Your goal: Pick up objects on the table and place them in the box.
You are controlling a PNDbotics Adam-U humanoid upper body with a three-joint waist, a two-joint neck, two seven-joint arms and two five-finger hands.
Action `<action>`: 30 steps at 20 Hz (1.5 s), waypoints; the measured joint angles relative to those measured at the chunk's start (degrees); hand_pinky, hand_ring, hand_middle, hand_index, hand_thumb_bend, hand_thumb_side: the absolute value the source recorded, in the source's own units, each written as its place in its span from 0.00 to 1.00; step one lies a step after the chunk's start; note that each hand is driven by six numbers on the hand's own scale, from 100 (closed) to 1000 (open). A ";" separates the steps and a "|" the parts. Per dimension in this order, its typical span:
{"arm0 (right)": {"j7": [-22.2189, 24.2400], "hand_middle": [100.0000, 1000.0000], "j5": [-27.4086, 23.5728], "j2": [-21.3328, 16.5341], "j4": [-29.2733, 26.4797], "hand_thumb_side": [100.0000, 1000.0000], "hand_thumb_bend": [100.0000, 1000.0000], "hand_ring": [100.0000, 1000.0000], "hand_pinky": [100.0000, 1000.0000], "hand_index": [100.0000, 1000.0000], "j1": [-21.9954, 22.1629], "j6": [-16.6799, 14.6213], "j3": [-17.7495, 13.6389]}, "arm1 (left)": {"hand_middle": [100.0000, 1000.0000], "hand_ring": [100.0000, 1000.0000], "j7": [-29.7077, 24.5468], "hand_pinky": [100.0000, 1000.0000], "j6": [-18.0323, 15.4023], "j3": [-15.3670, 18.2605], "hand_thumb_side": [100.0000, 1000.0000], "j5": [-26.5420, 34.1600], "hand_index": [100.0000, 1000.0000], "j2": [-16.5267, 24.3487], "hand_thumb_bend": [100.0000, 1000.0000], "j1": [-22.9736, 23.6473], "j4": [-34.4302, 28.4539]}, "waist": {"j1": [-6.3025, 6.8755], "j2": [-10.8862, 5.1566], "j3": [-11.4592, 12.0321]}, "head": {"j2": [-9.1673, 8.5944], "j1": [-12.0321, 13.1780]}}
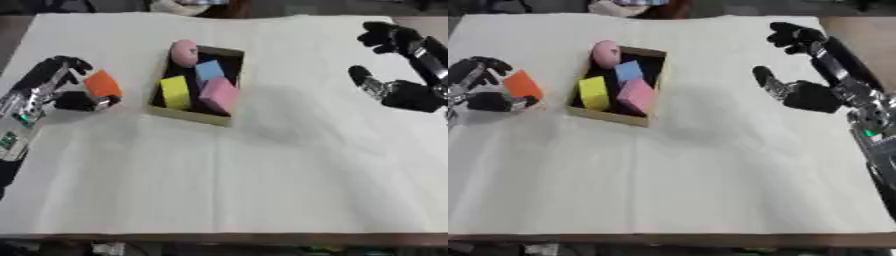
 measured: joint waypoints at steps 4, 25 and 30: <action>0.01 0.79 -0.02 0.00 0.00 0.55 0.21 0.84 0.82 0.95 0.00 -0.01 0.00 | 0.64 0.60 0.63 0.68 0.57 -0.31 0.38 -2.31 0.78 -0.73 0.61 -0.73 1.94 | 0.00 0.00 -0.13 | 0.00 0.00; 0.00 0.79 -0.04 0.02 0.02 0.56 0.19 0.84 0.82 0.95 0.03 -0.03 -0.01 | 0.41 0.38 3.35 0.50 0.32 0.13 0.25 -5.29 0.58 0.05 0.38 -0.90 -2.37 | 0.00 0.00 -0.45 | 0.00 -0.53; 0.01 0.79 -0.04 0.02 0.05 0.56 0.19 0.84 0.82 0.95 0.05 -0.03 -0.01 | 0.41 0.39 1.70 0.50 0.12 0.05 0.26 -3.76 0.59 2.90 0.38 -1.01 -10.83 | 0.02 0.00 -0.70 | 0.00 -0.75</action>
